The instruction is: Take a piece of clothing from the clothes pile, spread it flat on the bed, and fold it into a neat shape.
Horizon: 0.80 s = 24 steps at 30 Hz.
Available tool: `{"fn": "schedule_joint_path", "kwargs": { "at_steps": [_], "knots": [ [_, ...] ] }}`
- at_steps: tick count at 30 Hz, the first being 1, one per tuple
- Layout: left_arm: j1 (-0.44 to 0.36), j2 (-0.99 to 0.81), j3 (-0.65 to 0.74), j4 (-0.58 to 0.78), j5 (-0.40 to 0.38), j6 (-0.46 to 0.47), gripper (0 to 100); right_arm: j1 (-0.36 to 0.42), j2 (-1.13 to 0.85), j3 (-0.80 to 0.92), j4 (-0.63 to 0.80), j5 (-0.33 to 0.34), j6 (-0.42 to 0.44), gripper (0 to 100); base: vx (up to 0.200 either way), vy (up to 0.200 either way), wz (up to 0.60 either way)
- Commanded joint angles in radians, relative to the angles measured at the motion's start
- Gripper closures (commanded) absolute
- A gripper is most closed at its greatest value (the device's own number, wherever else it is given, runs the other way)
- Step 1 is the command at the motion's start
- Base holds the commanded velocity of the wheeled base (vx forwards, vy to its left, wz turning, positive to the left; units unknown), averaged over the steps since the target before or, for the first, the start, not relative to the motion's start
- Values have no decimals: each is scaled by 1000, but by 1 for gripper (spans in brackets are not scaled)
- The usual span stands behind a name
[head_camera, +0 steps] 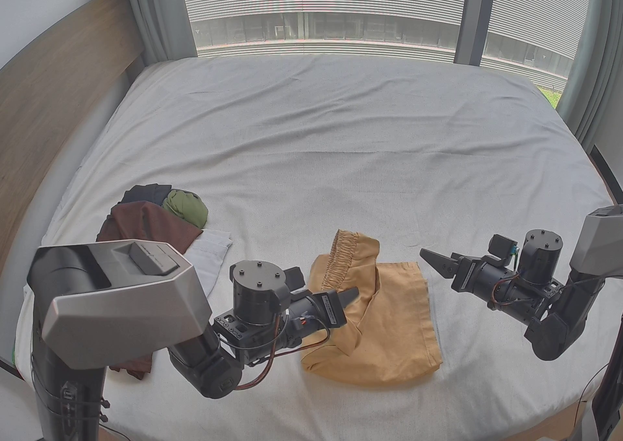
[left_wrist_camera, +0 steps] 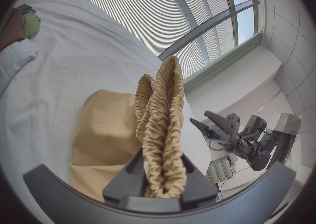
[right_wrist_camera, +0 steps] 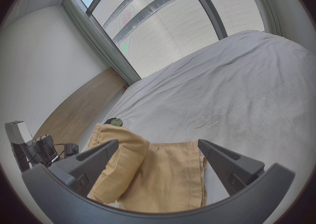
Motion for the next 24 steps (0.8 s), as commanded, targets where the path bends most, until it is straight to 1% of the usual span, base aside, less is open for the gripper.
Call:
{"fn": "schedule_joint_path", "kwargs": {
  "at_steps": [1,8,24],
  "knots": [
    [-23,30,5,-1,2,0,100,-1,-1,0,-1,0,0,0,0,0,0],
    [-32,46,16,-5,6,0,100,-1,-1,-1,-1,0,0,0,0,0,0],
    [-60,66,-9,-10,16,3,100,-1,0,-1,-1,0,0,0,0,0,0]
  ]
}}
